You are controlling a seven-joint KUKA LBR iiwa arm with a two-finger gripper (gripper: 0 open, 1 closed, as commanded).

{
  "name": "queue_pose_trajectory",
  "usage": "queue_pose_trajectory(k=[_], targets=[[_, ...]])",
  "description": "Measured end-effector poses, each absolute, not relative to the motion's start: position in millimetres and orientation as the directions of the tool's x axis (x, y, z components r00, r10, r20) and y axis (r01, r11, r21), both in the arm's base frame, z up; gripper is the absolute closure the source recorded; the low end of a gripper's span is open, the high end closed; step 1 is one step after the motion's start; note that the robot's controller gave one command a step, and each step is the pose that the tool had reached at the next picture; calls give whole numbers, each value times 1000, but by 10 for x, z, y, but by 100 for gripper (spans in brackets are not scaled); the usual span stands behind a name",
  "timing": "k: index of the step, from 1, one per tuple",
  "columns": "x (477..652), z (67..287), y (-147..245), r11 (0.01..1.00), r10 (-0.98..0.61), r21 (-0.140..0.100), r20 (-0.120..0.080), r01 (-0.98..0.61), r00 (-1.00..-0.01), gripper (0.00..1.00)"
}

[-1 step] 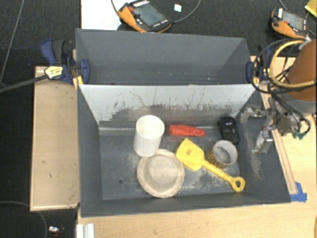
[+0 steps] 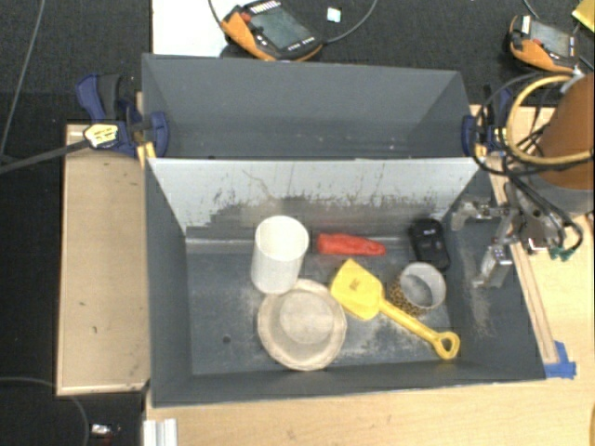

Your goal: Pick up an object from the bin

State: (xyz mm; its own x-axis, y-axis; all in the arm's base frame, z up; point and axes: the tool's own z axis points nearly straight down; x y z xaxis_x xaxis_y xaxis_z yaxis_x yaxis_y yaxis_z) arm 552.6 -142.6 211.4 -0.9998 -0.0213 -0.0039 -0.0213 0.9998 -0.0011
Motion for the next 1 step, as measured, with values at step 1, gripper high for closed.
queue_pose_trajectory(k=[1], targets=[[5322,1558,-1328,879,-476,-1,-3,-476,-879,0]])
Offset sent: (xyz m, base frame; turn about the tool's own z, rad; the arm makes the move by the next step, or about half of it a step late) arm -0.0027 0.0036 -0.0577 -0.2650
